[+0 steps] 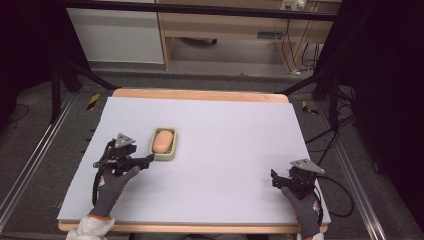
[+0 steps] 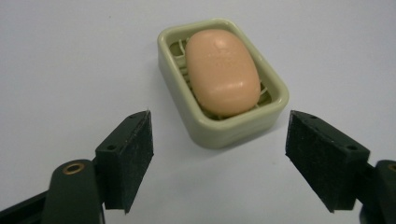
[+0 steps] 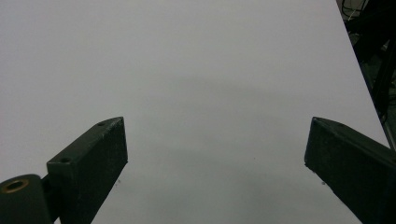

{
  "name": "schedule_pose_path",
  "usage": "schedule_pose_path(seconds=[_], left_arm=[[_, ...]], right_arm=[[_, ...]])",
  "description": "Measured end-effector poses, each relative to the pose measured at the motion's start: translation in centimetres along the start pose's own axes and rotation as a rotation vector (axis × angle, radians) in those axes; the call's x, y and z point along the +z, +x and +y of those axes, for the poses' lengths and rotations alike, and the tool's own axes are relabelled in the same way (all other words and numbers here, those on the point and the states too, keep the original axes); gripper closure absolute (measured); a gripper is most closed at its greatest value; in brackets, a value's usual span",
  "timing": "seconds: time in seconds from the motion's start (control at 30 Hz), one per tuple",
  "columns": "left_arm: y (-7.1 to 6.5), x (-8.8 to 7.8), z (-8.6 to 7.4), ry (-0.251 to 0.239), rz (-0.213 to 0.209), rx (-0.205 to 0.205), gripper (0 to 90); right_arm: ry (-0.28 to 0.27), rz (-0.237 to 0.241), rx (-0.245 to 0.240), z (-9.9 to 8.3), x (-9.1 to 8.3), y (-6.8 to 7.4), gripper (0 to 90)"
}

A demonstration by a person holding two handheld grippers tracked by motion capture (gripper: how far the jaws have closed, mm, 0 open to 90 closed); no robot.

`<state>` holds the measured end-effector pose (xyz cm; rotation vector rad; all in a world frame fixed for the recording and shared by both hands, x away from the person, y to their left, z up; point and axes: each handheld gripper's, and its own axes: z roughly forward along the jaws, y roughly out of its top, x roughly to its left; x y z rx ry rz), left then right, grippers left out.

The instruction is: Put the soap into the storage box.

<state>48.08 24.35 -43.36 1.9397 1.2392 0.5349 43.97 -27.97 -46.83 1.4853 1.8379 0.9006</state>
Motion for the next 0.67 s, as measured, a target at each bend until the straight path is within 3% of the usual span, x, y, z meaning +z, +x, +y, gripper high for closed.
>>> schedule_pose_path(seconds=[0.23,0.43,0.67], left_arm=[[0.6,-1.1,-2.6,-0.017,0.036,-0.006,23.1],[1.6,-2.1,-3.7,-0.038,0.059,-0.021,23.1],[2.7,-2.2,-4.9,-0.009,0.086,-0.032,23.2]], right_arm=[[0.001,-0.009,0.014,-0.1,-0.1,-0.4,6.3],[0.002,-0.019,0.020,-0.2,-0.1,-0.8,6.1],[0.012,-0.029,0.029,-0.4,0.0,-1.2,6.1]])
